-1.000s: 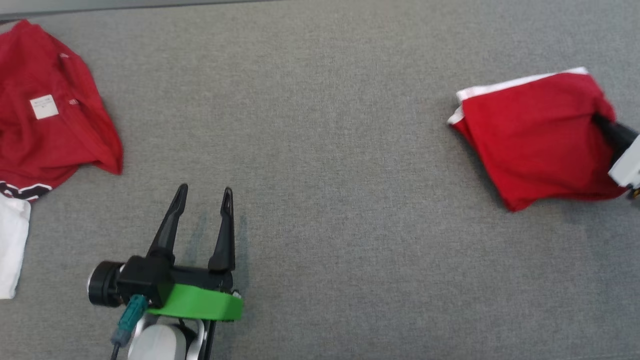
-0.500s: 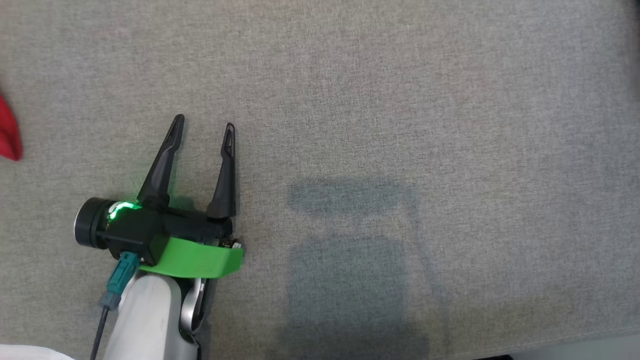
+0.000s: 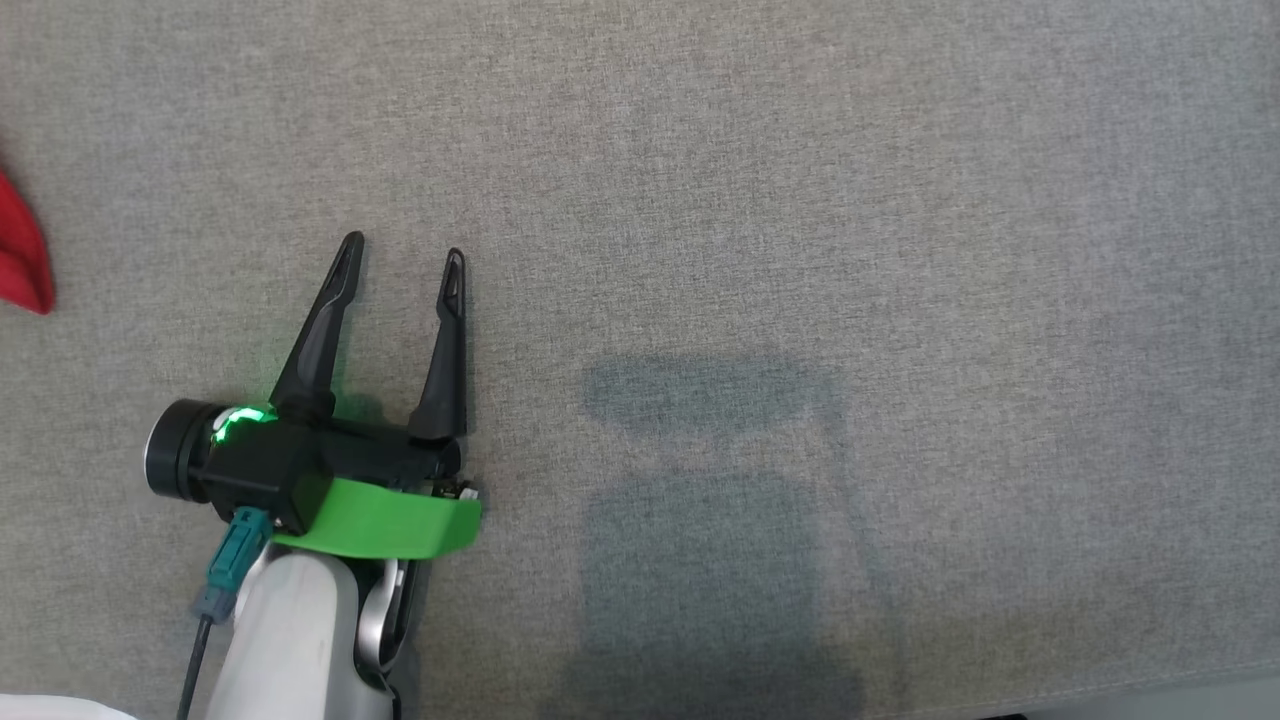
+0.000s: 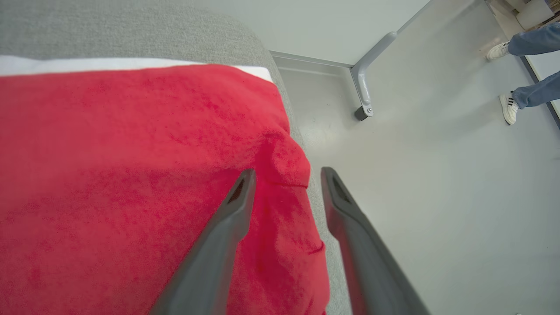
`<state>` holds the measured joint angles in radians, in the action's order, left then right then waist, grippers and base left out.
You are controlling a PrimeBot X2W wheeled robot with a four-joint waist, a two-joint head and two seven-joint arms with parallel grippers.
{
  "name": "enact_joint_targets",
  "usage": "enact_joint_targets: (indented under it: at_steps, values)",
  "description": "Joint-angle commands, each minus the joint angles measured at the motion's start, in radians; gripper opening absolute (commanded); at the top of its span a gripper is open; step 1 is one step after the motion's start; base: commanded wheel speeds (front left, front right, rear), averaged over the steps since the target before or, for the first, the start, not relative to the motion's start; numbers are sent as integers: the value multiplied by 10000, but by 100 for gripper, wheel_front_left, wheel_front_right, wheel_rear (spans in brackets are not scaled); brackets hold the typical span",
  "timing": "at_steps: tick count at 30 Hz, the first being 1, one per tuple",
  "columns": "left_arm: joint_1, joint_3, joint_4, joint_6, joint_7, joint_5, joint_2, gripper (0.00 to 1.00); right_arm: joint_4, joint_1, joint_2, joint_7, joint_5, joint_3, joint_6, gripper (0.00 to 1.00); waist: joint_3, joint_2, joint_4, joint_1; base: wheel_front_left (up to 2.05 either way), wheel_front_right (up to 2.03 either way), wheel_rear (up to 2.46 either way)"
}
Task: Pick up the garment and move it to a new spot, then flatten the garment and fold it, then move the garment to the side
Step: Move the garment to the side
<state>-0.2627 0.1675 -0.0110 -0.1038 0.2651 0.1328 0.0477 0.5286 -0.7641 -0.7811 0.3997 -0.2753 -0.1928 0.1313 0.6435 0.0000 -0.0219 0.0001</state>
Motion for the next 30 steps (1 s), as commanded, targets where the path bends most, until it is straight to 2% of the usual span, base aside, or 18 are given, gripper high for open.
enact_joint_targets:
  at_steps: [1, 4, 8, 14, 19, 25, 30]
  values:
    - [194, -17, -98, 87, -15, 80, 53, 100, 43, 10, 121, 34, 162, 30, -11, 100, -147, 0, -14, -1, 0, 0, 0]
    - [349, -14, -116, 181, -14, 204, 49, 100, -67, 219, 49, -111, 348, -50, -11, 100, -514, 0, -53, -1, 0, 0, 0]
    - [717, 41, -220, 302, -9, 430, 50, 100, -625, 663, 16, -1021, 610, -157, -12, 100, -1392, 0, -44, -1, 0, 0, 0]
    - [1615, -43, -435, 547, -9, 831, 48, 100, -1782, 1856, 778, -2940, 790, -83, -12, 100, -3177, 0, 29, -1, 0, 0, 0]
    - [2357, -141, -534, 704, -9, 951, 48, 100, -2413, 3293, 1885, -4361, 1095, 217, -11, 100, -4489, 0, 252, -1, 0, 0, 0]
    - [3107, -237, -692, 758, -9, 924, 45, 100, -2843, 5237, 3688, -6079, 1764, 92, -12, 100, -5575, 0, 619, -1, 0, 0, 0]
    - [3400, -404, -863, 593, -9, 759, 47, 100, -2960, 6493, 4929, -6627, 2286, -46, -11, 100, -5906, 0, 785, -1, 0, 0, 0]
